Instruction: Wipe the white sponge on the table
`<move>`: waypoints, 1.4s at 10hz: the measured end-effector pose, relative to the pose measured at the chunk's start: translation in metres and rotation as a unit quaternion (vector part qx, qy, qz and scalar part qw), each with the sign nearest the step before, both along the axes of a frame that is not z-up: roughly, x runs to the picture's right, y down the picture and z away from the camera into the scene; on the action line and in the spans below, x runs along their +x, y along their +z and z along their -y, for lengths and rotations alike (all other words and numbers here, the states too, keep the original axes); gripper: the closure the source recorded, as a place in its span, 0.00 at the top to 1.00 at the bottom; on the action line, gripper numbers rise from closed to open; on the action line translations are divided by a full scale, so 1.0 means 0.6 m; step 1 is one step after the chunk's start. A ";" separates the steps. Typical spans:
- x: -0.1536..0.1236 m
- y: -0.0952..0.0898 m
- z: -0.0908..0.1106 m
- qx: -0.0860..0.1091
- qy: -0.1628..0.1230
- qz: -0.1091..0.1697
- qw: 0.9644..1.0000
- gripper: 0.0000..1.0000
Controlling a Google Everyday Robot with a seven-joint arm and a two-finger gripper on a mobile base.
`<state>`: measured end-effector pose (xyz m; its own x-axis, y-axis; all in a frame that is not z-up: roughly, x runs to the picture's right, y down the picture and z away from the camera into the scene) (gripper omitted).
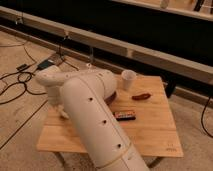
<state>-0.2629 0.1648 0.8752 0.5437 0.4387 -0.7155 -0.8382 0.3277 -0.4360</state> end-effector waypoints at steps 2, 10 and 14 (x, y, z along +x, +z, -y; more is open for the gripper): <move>0.033 -0.007 -0.016 -0.009 0.003 -0.015 1.000 0.00; 0.102 -0.005 -0.003 0.011 0.043 -0.053 0.998 0.00; 0.111 -0.012 0.011 0.023 0.068 -0.053 0.996 0.09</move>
